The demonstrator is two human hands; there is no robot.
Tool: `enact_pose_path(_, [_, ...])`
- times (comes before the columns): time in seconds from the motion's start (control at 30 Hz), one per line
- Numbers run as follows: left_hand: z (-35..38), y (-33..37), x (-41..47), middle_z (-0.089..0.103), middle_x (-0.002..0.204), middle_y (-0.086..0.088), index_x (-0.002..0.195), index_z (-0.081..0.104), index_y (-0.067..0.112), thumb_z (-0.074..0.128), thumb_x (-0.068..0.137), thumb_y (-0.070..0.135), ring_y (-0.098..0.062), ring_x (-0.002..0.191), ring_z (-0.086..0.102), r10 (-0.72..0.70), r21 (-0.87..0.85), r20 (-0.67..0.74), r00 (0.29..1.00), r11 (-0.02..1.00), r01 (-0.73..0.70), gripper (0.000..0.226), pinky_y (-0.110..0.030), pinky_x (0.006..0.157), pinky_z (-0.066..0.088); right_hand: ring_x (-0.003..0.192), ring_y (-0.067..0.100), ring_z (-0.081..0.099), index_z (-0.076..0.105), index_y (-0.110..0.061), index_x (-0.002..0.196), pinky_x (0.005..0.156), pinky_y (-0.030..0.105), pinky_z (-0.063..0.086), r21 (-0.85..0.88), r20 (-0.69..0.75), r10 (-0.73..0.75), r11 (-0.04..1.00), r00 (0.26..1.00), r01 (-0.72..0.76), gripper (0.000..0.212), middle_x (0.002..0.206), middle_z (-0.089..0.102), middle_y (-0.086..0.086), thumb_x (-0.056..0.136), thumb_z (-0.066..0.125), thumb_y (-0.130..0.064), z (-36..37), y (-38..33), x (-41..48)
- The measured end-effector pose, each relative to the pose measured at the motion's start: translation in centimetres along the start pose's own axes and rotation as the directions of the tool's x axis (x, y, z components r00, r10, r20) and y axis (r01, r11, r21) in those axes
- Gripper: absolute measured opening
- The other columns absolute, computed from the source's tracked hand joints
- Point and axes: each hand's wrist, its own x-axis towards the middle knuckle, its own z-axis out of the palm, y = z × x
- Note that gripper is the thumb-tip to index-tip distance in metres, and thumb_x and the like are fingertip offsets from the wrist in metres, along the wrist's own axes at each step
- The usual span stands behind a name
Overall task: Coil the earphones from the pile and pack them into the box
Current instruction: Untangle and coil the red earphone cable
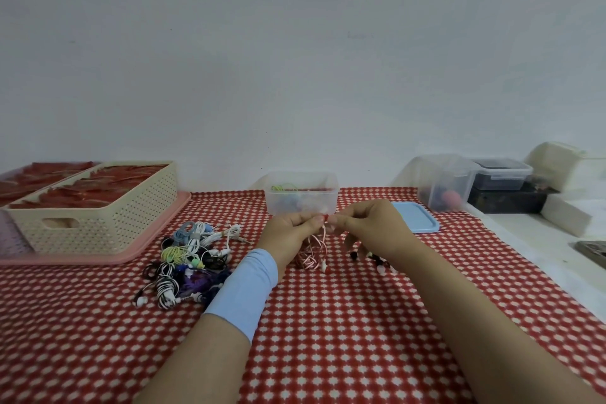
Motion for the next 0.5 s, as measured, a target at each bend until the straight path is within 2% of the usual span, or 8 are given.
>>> enact_pose_path(0.1, [0.16,0.31,-0.22,0.078,0.093,0.005,0.1,0.077,0.015,0.065,0.093,0.025,-0.005,0.095,0.071,0.018,0.02,0.024,1.0,1.0,-0.019,0.017,-0.027,0.096,0.049,0.057,0.021,0.064,0.076,-0.003,0.087,0.044,0.029,0.048,0.117,-0.032,0.044,0.992,0.999,-0.04,0.022,0.082,0.076,0.014,0.091,0.073,-0.025,-0.16,0.15,0.11])
enact_pose_path(0.17, [0.29,0.53,-0.48,0.078,0.092,0.005,0.103,0.076,0.016,0.064,0.094,0.023,-0.003,0.091,0.071,0.03,0.042,0.047,0.998,0.999,-0.032,0.017,-0.022,0.09,0.049,0.054,0.018,0.061,0.073,0.0,0.09,0.043,0.027,0.044,0.19,-0.007,0.082,0.979,0.997,-0.079,0.023,0.084,0.076,0.018,0.092,0.073,-0.023,-0.07,0.13,0.11])
enact_pose_path(0.27, [0.29,0.53,-0.59,0.078,0.093,0.006,0.102,0.077,0.017,0.064,0.094,0.023,-0.004,0.093,0.071,0.054,0.065,0.066,0.996,0.996,-0.058,0.016,-0.022,0.091,0.049,0.053,0.017,0.056,0.074,-0.003,0.088,0.041,0.024,0.04,0.267,0.056,0.101,0.957,0.993,-0.113,0.019,0.083,0.074,0.019,0.091,0.073,-0.022,-0.01,-0.22,-0.1])
enact_pose_path(0.37, [-0.02,0.38,-0.5,0.077,0.094,0.006,0.1,0.077,0.018,0.064,0.094,0.024,-0.003,0.094,0.07,0.06,0.053,0.049,0.997,0.997,-0.063,0.016,-0.019,0.087,0.047,0.06,0.021,0.056,0.078,-0.008,0.089,0.045,0.026,0.042,0.288,0.097,0.094,0.95,0.991,-0.118,0.018,0.085,0.076,0.014,0.091,0.073,-0.024,-0.42,-0.11,-0.01])
enact_pose_path(0.43, [-0.21,0.34,-0.43,0.077,0.095,0.006,0.102,0.077,0.017,0.065,0.094,0.024,-0.002,0.095,0.07,0.064,0.046,0.045,0.997,0.997,-0.066,0.016,-0.018,0.086,0.046,0.068,0.029,0.056,0.08,-0.011,0.092,0.049,0.028,0.043,0.255,0.125,0.097,0.959,0.987,-0.126,0.019,0.092,0.076,0.018,0.09,0.073,-0.028,-0.71,0.02,0.04])
enact_pose_path(0.5, [-0.29,0.37,-0.46,0.077,0.095,0.005,0.102,0.077,0.015,0.065,0.094,0.023,-0.003,0.094,0.07,0.064,0.042,0.06,0.996,0.997,-0.067,0.017,-0.019,0.087,0.047,0.069,0.029,0.056,0.08,-0.01,0.093,0.049,0.028,0.043,0.246,0.152,0.093,0.961,0.984,-0.129,0.017,0.096,0.075,0.022,0.09,0.073,-0.025,-0.78,0.05,0.04])
